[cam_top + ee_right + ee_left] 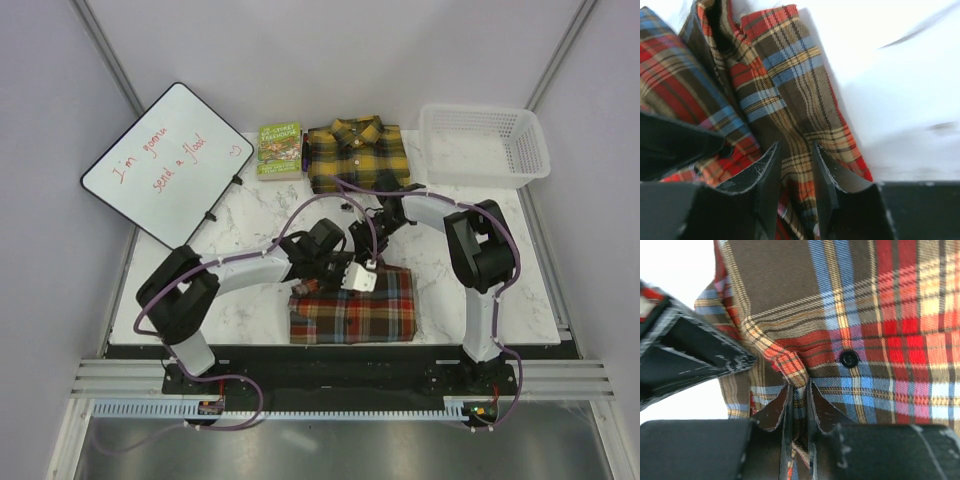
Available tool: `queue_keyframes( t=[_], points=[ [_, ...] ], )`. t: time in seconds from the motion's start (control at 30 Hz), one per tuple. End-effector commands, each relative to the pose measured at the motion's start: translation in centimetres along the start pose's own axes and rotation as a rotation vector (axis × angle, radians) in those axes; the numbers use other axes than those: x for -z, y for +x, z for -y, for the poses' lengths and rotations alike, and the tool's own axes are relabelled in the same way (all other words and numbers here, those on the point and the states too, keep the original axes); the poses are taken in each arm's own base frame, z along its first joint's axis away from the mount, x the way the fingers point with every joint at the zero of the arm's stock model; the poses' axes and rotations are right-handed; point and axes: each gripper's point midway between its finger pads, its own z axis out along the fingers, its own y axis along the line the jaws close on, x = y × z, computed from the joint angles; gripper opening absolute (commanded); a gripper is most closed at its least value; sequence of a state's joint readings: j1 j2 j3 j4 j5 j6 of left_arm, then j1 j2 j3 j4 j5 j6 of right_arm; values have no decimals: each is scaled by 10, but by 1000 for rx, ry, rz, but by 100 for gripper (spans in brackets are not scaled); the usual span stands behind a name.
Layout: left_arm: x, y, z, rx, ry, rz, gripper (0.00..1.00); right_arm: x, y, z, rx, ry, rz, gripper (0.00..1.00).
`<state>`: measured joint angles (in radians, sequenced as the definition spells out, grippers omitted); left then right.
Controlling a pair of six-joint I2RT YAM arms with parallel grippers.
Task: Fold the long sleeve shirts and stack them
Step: Fold the shirt
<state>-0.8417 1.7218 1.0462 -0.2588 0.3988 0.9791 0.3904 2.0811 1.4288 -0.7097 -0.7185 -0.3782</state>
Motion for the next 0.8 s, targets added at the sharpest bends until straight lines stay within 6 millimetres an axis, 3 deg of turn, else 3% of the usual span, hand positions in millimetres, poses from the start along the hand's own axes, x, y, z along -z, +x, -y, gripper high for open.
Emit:
queue_keyframes(
  t=[0.0, 0.07, 0.17, 0.23, 0.33, 0.57, 0.77],
  points=[
    [9, -18, 59, -6, 113, 68, 2, 7, 8, -46, 45, -44, 6, 40],
    [12, -20, 68, 40, 125, 74, 2, 12, 8, -58, 37, -65, 19, 42],
    [17, -21, 81, 55, 145, 70, 4, 32, -10, -70, 62, -55, 57, 47],
    [20, -24, 82, 67, 142, 71, 9, 43, -24, -72, 88, -41, 85, 49],
    [23, -28, 79, 70, 140, 72, 16, 44, -30, -68, 98, -37, 81, 46],
    [24, -28, 67, 72, 139, 38, 31, 4, -10, -41, 59, -73, -15, 31],
    [29, -28, 66, 72, 171, 39, 48, -12, 6, -35, 56, -86, -55, 30]
  ],
)
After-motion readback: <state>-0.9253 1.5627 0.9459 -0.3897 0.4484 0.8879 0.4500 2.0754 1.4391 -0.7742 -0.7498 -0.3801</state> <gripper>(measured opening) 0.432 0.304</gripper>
